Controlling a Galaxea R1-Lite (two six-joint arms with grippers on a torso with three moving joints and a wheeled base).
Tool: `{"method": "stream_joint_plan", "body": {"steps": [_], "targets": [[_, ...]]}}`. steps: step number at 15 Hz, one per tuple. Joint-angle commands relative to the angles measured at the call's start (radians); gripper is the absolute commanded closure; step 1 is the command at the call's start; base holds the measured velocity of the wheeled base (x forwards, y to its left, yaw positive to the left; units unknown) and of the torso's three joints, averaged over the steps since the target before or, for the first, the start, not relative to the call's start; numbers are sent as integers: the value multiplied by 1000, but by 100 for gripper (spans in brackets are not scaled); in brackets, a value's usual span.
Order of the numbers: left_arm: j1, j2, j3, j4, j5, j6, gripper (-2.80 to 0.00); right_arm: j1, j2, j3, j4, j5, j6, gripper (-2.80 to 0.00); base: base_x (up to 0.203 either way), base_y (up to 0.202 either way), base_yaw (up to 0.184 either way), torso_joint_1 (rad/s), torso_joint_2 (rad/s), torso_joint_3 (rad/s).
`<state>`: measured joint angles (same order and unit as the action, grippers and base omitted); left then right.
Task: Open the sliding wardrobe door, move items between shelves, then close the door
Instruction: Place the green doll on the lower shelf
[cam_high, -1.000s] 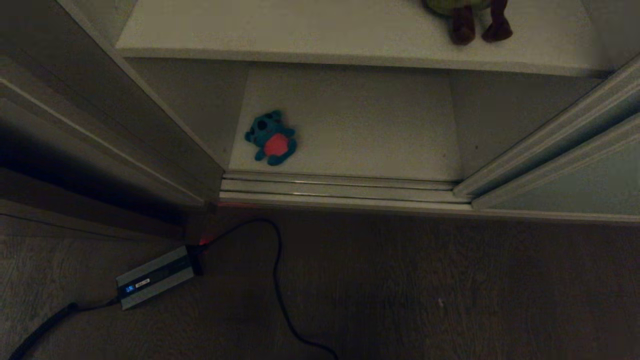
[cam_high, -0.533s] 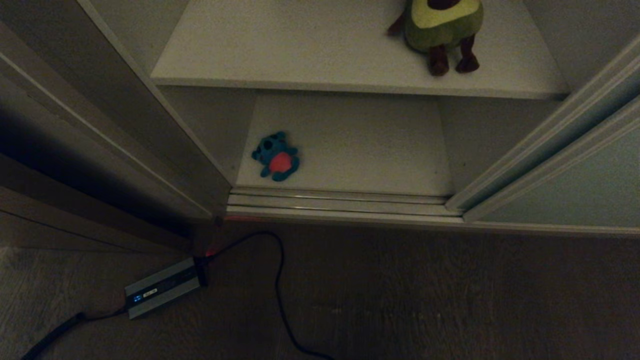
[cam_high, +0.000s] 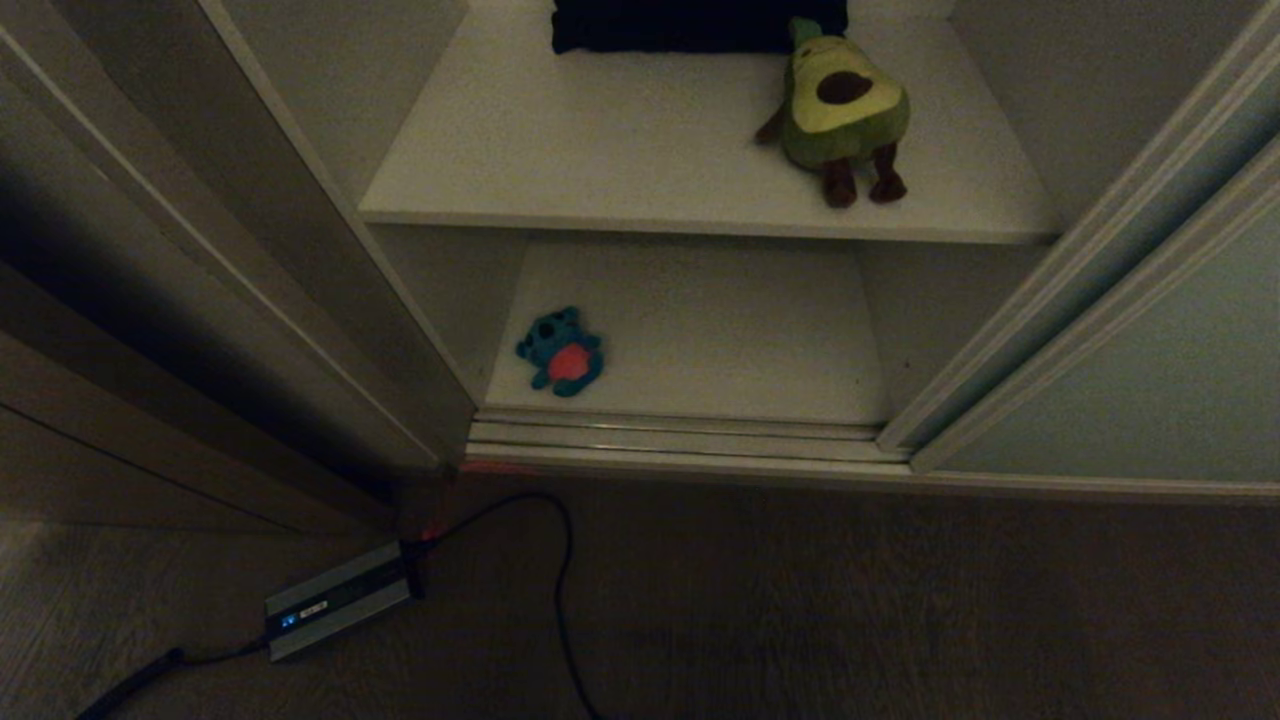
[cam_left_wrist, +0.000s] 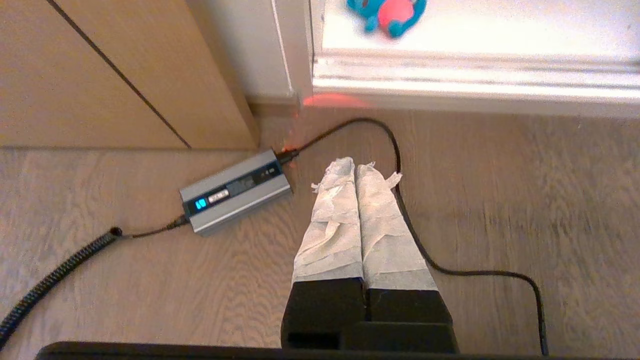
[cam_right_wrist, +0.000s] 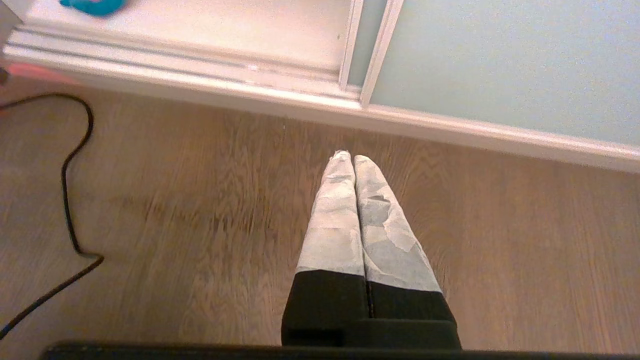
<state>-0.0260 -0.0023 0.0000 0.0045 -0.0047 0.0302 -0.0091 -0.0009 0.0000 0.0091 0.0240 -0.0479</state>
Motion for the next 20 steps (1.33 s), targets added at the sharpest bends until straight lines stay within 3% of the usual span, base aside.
{"method": "stream_joint_plan", "body": {"steps": [1,7,20], "targets": [[0,1,0,2,0,0,0,0,1,3,0,1,-1,0,0,0,0,0,5,200],[0,1,0,2,0,2,0,0,1,3,0,1,-1,0,0,0,0,3,1,193],[0,-1,0,3,3,14,0,0,1,3,0,-1,-1,0,0,0,0,2,0,19]]}}
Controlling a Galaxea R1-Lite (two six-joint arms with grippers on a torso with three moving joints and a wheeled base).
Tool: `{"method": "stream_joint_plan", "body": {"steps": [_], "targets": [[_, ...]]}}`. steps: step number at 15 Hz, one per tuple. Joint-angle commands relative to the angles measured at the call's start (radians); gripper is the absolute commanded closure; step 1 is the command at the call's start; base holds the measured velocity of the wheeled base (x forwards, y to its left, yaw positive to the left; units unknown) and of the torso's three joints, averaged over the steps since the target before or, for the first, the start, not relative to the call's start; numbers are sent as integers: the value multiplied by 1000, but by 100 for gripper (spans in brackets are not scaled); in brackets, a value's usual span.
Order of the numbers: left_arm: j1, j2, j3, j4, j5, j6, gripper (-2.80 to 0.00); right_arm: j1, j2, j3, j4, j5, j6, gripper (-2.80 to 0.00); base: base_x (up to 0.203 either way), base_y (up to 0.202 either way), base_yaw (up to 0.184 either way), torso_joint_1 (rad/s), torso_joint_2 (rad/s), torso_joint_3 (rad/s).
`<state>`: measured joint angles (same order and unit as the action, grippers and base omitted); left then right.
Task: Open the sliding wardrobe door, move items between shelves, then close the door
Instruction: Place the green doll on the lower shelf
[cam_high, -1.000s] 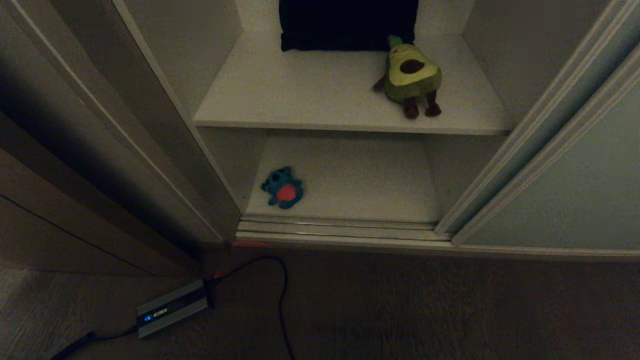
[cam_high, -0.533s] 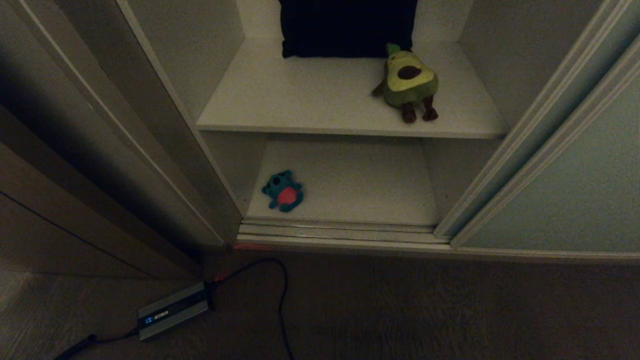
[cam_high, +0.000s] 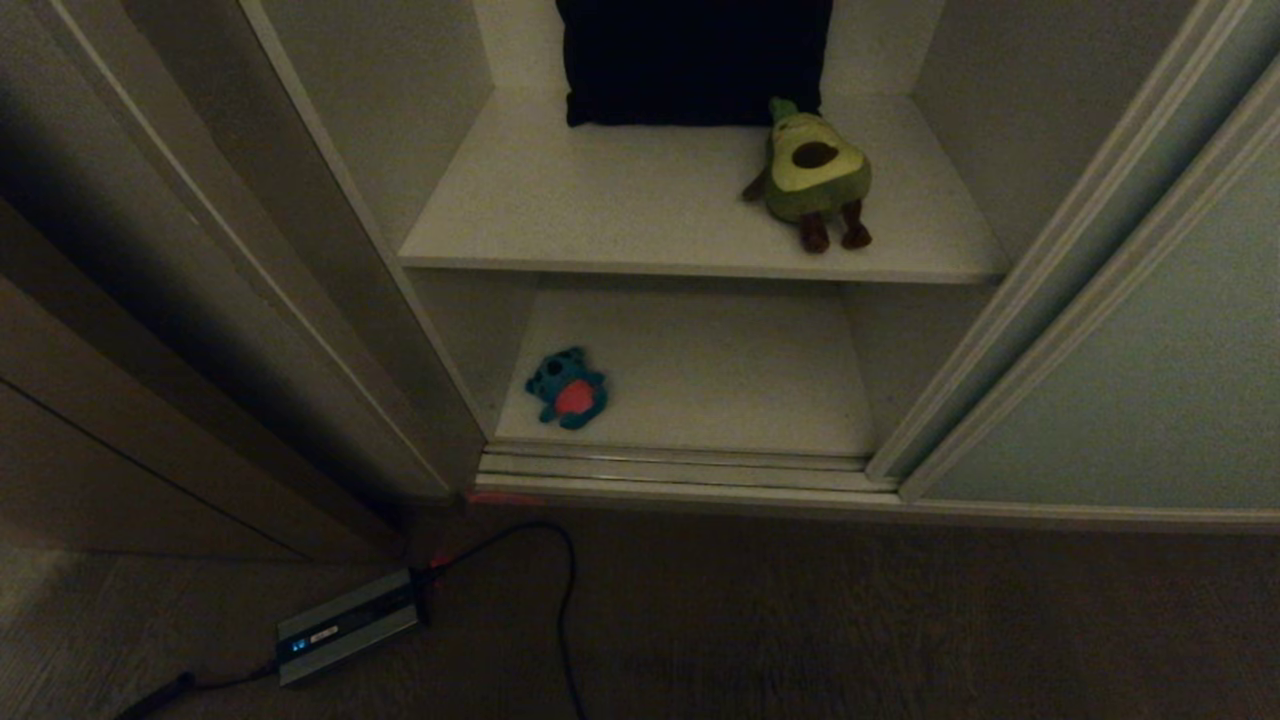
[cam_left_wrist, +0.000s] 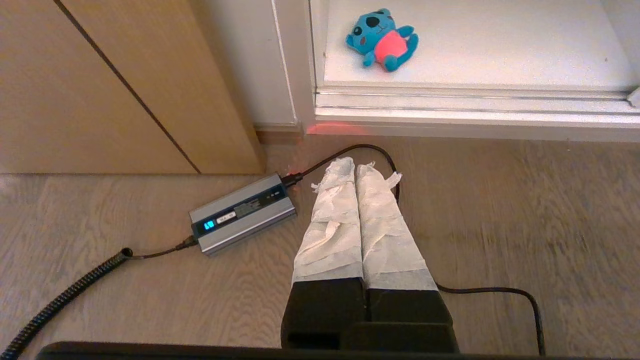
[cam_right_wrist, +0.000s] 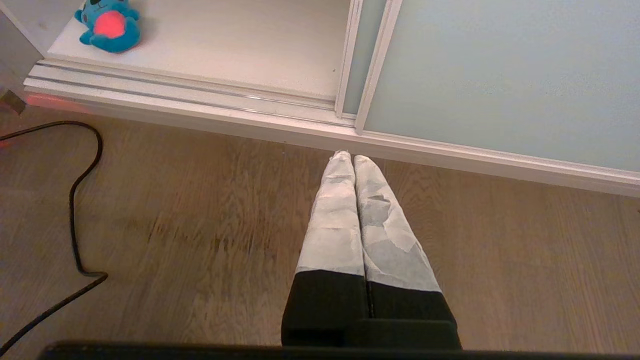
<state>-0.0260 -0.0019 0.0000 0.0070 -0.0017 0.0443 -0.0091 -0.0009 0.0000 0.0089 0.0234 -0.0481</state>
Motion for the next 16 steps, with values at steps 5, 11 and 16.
{"method": "stream_joint_plan", "body": {"steps": [5,11,16], "targets": [[0,0,0,-2,0,-1,0,0,1,3,0,1,0,0,0,0,0,0,0,0],[0,0,0,-1,-1,0,0,0,1,3,0,1,-1,0,0,0,0,0,0,0],[0,0,0,1,0,2,0,0,1,3,0,1,-1,0,1,67,-8,1,1,3]]}}
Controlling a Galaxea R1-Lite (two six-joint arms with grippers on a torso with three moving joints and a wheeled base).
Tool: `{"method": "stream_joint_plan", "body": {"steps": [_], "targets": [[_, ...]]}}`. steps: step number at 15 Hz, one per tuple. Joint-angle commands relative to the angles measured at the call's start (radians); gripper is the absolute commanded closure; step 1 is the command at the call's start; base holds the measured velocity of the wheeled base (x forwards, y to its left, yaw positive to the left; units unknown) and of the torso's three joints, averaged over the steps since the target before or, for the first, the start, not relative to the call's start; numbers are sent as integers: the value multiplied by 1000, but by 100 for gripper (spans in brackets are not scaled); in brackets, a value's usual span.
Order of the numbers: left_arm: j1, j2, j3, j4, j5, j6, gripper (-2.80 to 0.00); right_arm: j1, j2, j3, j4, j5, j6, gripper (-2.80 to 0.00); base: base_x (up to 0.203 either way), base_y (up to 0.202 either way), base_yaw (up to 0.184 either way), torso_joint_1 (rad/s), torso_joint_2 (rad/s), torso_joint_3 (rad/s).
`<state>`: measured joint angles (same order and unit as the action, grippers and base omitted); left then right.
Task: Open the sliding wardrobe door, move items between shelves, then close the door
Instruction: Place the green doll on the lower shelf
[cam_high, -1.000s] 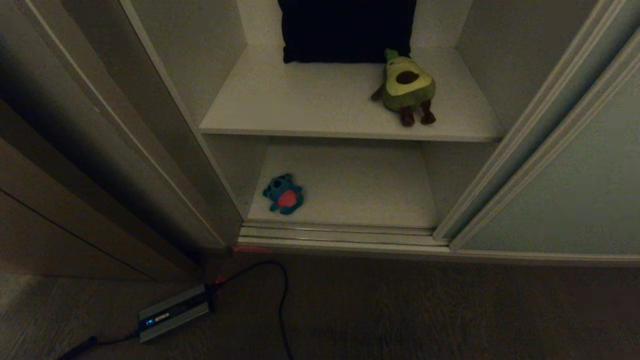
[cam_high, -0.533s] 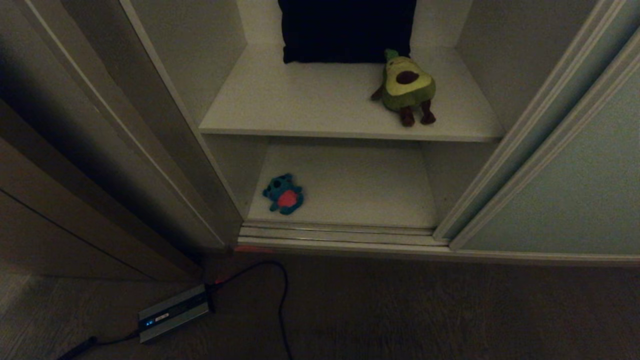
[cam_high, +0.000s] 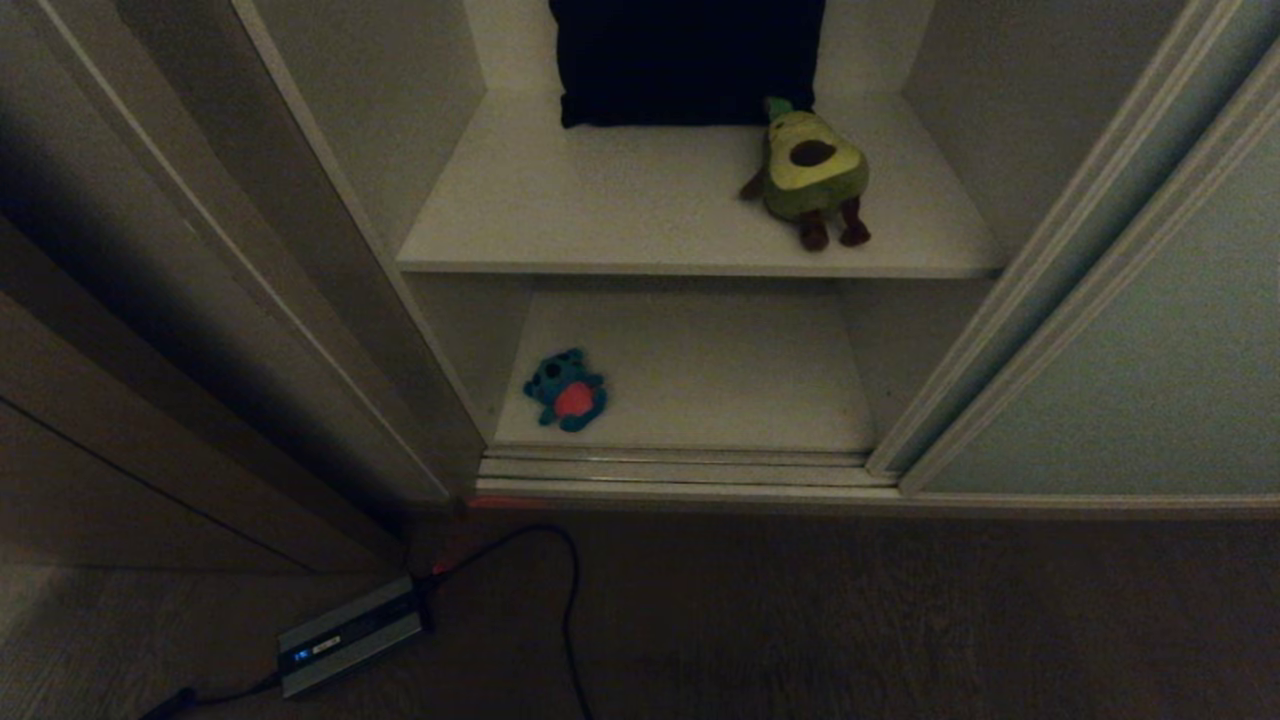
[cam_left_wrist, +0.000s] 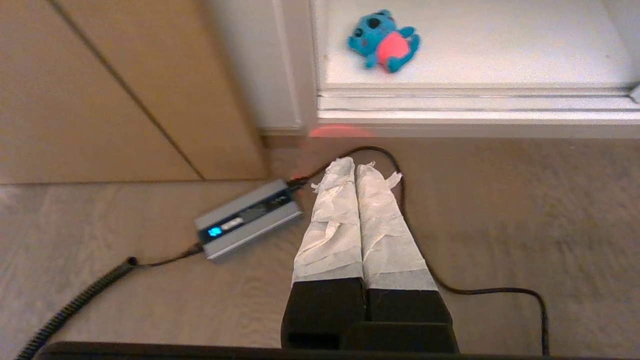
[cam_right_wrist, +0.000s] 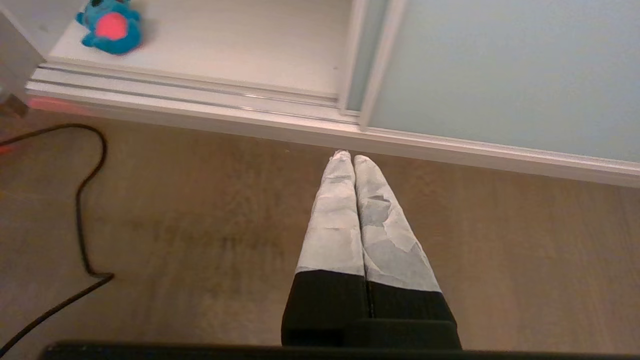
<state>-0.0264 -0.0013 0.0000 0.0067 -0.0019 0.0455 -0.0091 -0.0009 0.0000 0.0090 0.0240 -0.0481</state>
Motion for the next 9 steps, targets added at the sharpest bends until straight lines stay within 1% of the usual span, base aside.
{"method": "stream_joint_plan", "body": {"steps": [1,9], "targets": [[0,-1,0,1,0,1,0,0,1,3,0,-1,-1,0,0,194,2,1,2,7],[0,-2,0,1,0,-1,0,0,1,3,0,1,1,0,0,194,-2,3,2,2]]}}
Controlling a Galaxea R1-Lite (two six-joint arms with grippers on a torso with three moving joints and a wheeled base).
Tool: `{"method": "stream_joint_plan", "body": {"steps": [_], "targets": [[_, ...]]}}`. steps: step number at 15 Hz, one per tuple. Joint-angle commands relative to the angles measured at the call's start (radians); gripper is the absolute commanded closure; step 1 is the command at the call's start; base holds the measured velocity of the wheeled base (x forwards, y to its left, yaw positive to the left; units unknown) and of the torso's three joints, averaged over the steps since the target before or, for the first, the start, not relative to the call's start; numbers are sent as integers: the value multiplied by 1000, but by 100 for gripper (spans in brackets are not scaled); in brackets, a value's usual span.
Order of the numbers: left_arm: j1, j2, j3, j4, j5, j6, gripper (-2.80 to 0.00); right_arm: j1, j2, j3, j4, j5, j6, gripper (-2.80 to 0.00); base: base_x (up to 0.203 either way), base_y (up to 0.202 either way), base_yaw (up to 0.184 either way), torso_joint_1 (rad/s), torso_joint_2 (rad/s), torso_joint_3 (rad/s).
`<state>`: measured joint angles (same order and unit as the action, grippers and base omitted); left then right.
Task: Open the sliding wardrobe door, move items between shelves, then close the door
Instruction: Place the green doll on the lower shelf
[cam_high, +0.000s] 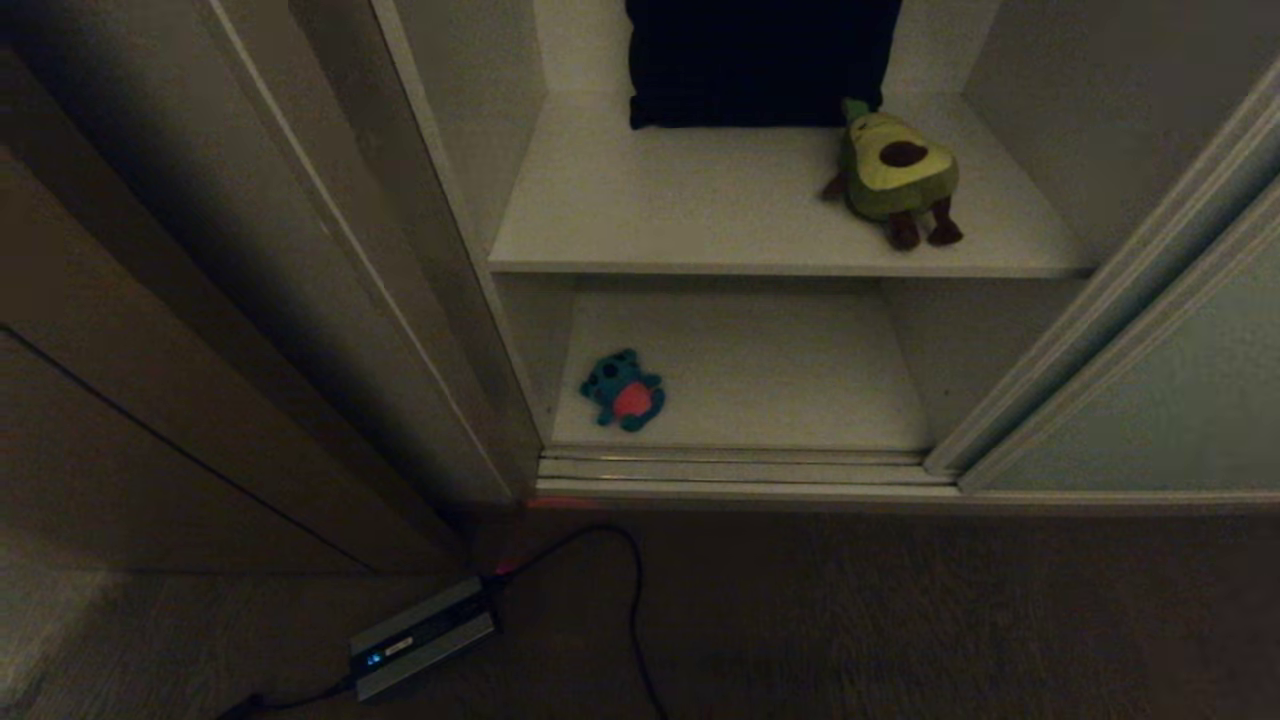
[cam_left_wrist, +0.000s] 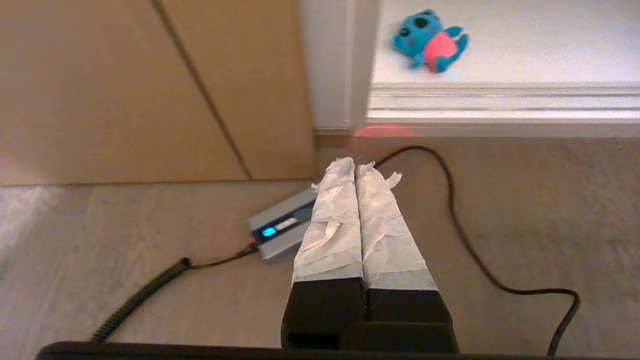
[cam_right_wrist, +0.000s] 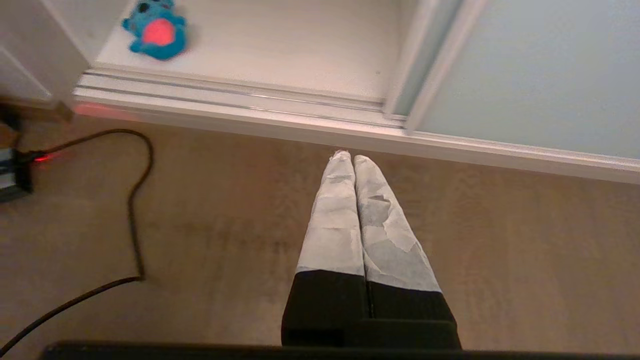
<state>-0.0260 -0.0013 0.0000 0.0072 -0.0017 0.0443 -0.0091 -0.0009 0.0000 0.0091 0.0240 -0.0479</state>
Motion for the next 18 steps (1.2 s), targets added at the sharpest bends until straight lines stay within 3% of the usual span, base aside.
{"method": "stream_joint_plan", "body": {"steps": [1,8,18], "targets": [[0,0,0,0,0,0,0,0,1,3,0,1,-1,0,0,196,-6,2,3,-2],[0,0,0,0,0,2,0,0,1,3,0,1,-1,0,0,168,-1,6,3,2],[0,0,0,0,-1,5,0,0,1,3,0,1,-1,0,0,0,0,0,0,0]]}}
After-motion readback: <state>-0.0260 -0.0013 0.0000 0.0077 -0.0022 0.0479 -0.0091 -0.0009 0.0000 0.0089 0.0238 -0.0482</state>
